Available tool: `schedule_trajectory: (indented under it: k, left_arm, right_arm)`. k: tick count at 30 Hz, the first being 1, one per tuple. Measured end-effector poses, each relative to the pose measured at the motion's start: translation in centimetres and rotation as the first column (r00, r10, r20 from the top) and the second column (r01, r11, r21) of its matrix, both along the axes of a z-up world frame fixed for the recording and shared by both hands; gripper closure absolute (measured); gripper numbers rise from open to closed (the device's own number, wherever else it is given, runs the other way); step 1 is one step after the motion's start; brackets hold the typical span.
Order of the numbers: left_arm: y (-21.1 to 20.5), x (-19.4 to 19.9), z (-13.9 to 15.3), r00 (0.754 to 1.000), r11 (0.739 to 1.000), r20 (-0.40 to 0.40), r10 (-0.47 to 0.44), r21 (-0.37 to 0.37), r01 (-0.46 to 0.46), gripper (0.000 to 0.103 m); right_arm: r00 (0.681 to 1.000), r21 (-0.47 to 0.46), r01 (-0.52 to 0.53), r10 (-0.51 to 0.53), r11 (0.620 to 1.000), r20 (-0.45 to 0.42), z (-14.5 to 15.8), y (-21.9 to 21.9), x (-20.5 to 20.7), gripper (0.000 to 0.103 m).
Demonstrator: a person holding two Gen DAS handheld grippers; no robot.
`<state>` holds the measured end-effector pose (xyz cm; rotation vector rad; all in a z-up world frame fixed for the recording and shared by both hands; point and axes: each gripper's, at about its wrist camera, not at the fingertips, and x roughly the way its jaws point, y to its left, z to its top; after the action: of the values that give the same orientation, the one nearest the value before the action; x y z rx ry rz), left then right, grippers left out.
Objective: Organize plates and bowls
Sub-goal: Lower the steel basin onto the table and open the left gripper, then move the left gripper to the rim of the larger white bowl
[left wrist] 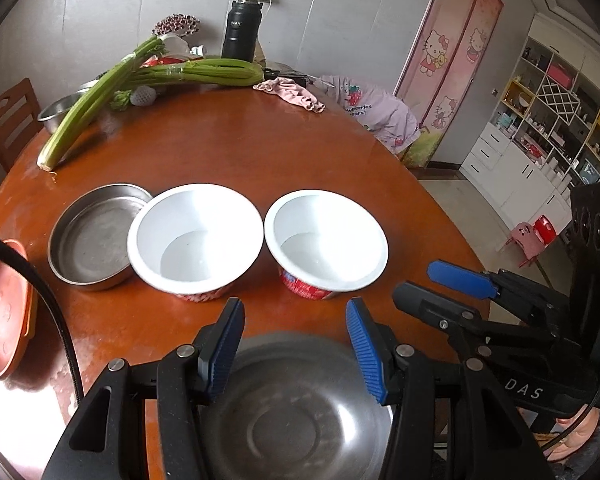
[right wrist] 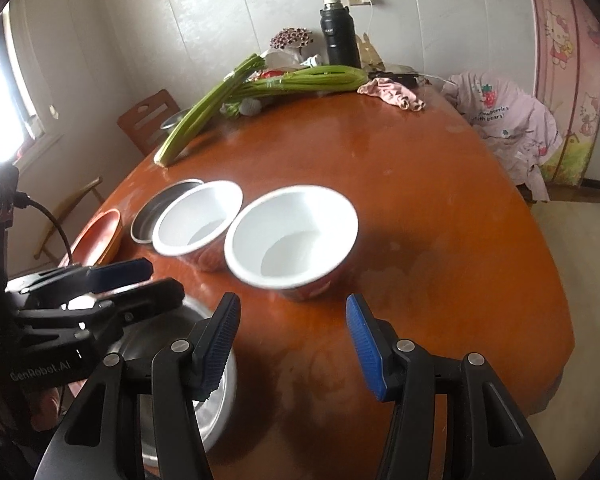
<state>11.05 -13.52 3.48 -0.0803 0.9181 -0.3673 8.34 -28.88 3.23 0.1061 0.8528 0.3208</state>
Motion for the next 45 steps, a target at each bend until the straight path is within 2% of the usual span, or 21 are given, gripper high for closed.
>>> schedule_trajectory:
  k: [10, 22, 32, 40, 45]
  left_arm:
    - [-0.8, 2.5, -0.4, 0.998, 0.999, -0.061, 0.014, -0.044, -0.017, 0.05]
    - [-2.0, 4.8, -1.9, 0.99, 0.996, -0.14, 0.001, -0.087, -0.014, 0.05]
    - [-1.6, 6.8, -3.0, 0.982, 0.991, -0.19, 0.018, -0.125, -0.042, 0.05]
    - [-1.7, 7.7, -3.6, 0.977, 0.99, -0.211, 0.014, -0.137, -0.044, 0.051]
    - [-1.9, 8.0, -3.7, 0.976, 0.989, -0.216, 0.013, -0.142, -0.044, 0.051]
  right_arm:
    - [1.0, -0.028, 0.02, -0.02, 0.999, 0.0, 1.0, -1.5, 3.7, 0.046]
    - [0.998, -0.061, 0.012, -0.016, 0.998, -0.066, -1.4, -2.4, 7.7, 0.046]
    - [0.994, -0.092, -0.028, 0.018, 0.995, -0.104, -3.2, -1.8, 9.2, 0.046]
    - [0.987, -0.093, -0.098, 0.085, 0.991, -0.137, -4.2, -0.3, 9.3, 0.047]
    - [0.983, -0.078, -0.119, 0.106, 0.99, -0.152, -4.6, 0.5, 9.2, 0.054]
